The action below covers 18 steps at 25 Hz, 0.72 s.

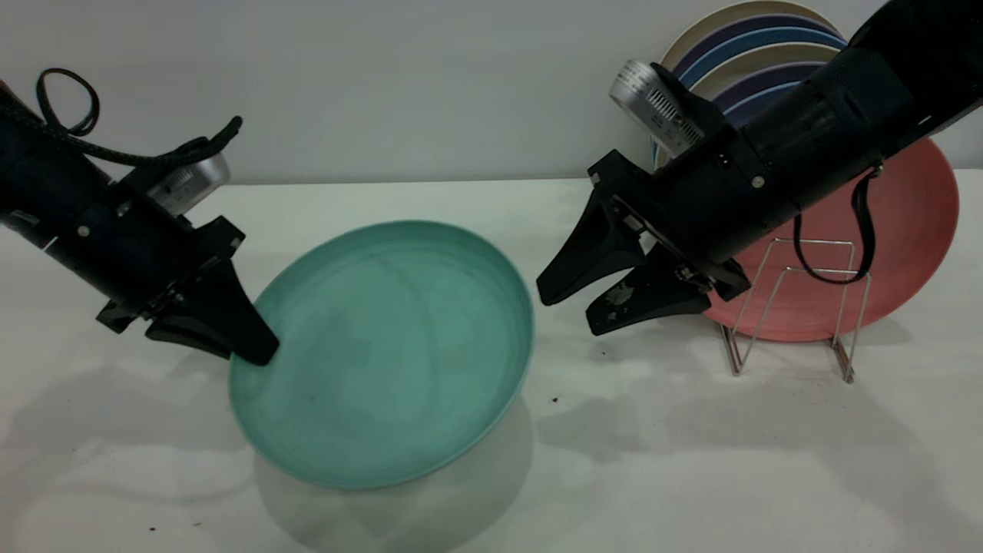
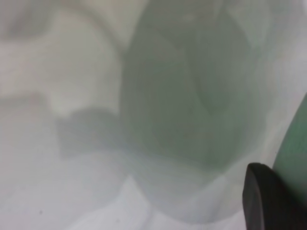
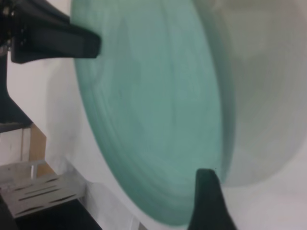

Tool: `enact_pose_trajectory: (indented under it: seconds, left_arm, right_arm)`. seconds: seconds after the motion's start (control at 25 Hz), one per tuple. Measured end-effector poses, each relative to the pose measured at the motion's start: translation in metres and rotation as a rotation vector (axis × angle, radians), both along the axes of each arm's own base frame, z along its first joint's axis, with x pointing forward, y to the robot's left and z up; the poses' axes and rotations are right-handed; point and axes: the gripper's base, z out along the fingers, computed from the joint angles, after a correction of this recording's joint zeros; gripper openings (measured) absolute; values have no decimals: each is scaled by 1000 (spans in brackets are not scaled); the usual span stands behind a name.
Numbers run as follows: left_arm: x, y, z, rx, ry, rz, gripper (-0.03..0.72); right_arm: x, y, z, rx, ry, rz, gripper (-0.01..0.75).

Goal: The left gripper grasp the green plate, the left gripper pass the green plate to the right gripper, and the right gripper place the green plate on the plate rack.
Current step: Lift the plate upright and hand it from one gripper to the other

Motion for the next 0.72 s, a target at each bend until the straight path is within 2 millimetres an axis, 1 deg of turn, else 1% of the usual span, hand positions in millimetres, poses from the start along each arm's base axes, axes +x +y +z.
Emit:
enact_pose_trajectory:
  seconds: [0.16, 0.36, 0.52, 0.64, 0.72]
  left_arm:
    - [-2, -14, 0, -5, -3, -37, 18]
    - [-5, -34, 0, -4, -13, -102, 18]
    - [-6, -41, 1, -20, -24, -111, 18]
    - [-3, -43, 3, -50, -36, -82, 18]
    - [-2, -44, 4, -65, -49, -81, 18]
  right_arm:
    - [-2, 6, 1, 9, 2, 10, 529]
    - [-3, 7, 1, 11, 3, 13, 529]
    - [-3, 7, 1, 13, 5, 15, 522]
    - [-3, 7, 1, 13, 5, 15, 481]
    - [-3, 7, 1, 12, 5, 16, 421]
